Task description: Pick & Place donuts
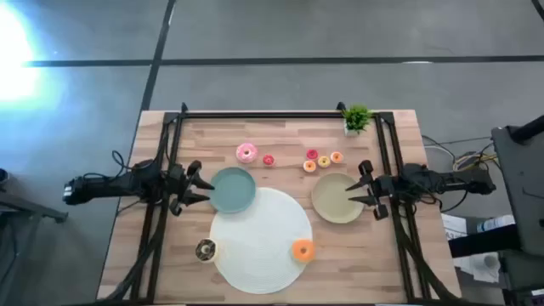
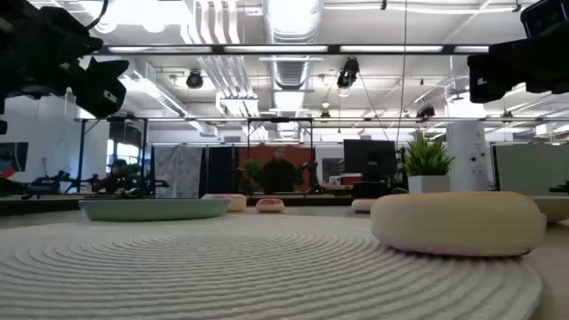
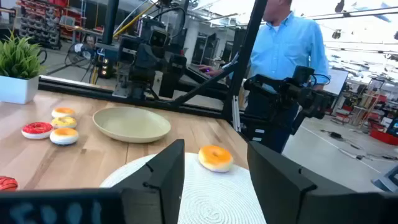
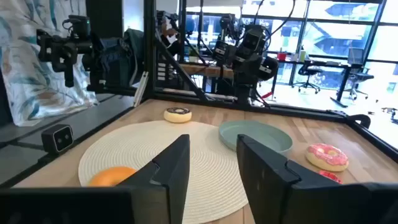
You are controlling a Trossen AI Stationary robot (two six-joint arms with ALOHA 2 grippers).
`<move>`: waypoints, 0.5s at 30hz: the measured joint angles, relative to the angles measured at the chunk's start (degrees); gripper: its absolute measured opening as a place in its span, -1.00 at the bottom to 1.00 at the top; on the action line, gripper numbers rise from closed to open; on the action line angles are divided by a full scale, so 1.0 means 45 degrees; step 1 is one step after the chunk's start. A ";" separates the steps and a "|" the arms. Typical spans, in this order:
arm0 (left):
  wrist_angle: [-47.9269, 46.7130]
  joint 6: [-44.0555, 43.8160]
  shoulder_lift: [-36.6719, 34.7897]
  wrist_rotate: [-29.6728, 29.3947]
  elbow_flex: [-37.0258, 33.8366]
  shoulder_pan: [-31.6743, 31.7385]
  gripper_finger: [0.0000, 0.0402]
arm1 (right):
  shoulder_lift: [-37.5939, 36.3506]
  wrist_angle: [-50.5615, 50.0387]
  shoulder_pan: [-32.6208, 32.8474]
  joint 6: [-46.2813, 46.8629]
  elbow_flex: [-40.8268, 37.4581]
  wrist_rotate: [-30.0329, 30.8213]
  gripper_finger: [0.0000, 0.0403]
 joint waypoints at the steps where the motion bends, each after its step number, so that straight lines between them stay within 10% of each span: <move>1: -0.0004 0.0000 0.0000 -0.0001 0.0000 -0.0004 -0.26 | 0.0000 0.0000 0.0005 0.0000 0.0000 0.0003 -0.36; 15: -0.0001 0.0000 0.0000 0.0000 0.0000 -0.0004 -0.26 | 0.0000 0.0000 0.0000 0.0000 0.0000 0.0004 -0.41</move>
